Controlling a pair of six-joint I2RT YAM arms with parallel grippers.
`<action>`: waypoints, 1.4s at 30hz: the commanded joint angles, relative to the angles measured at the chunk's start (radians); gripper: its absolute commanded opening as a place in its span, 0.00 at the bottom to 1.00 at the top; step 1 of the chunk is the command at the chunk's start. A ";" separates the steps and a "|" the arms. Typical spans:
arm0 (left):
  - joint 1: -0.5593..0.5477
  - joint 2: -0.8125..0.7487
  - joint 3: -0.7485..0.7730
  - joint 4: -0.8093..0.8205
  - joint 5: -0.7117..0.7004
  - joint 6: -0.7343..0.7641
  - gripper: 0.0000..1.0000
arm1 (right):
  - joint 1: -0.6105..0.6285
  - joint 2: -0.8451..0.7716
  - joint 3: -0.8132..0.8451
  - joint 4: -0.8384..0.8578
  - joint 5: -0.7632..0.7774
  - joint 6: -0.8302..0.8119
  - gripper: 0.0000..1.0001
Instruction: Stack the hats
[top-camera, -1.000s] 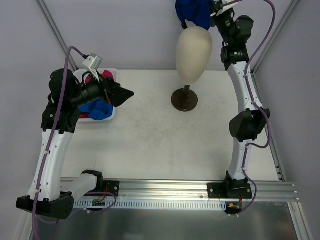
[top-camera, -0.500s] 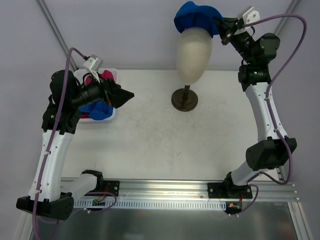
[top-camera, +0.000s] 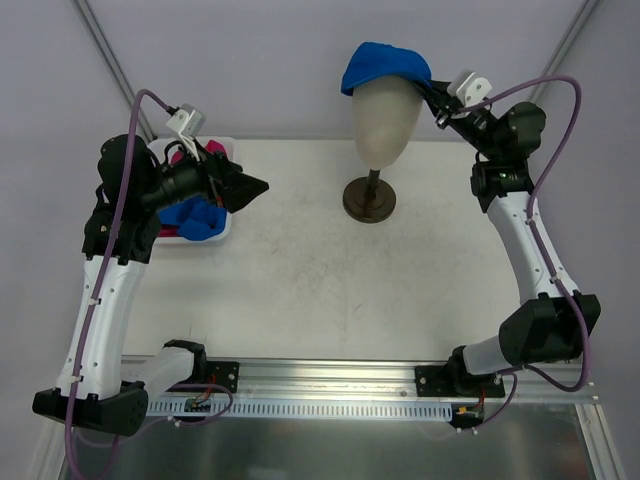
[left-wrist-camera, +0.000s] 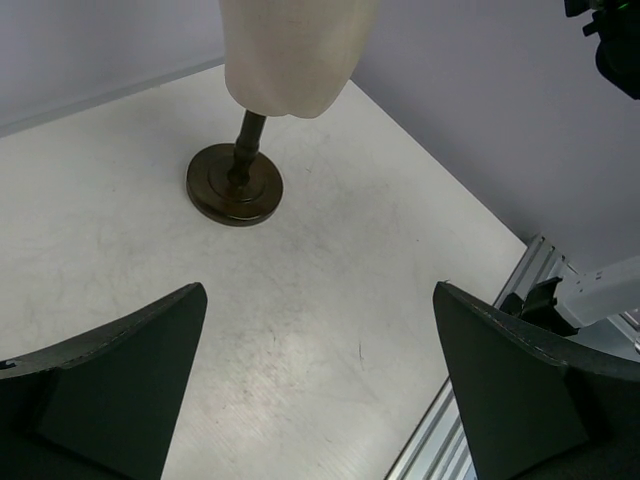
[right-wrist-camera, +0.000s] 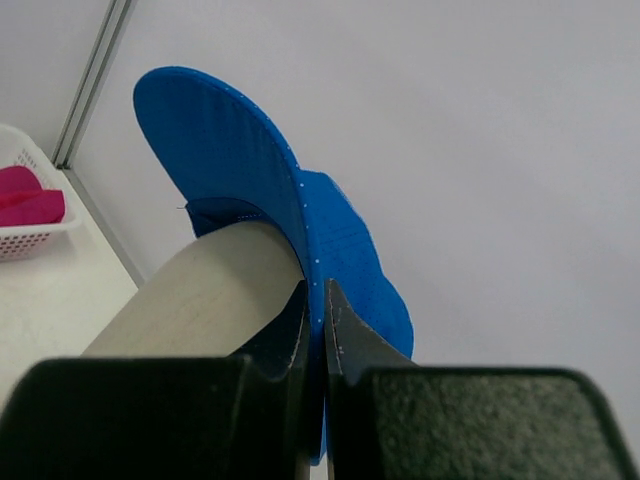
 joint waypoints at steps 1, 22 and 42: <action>0.008 0.006 0.017 0.018 0.036 0.003 0.99 | 0.009 -0.055 -0.039 0.038 -0.023 -0.072 0.00; 0.008 0.063 0.025 0.020 0.006 0.048 0.99 | 0.021 -0.191 -0.357 0.183 -0.127 -0.270 0.00; 0.008 0.063 -0.026 0.018 -0.074 0.019 0.99 | 0.089 -0.251 -0.438 0.100 -0.113 -0.535 0.39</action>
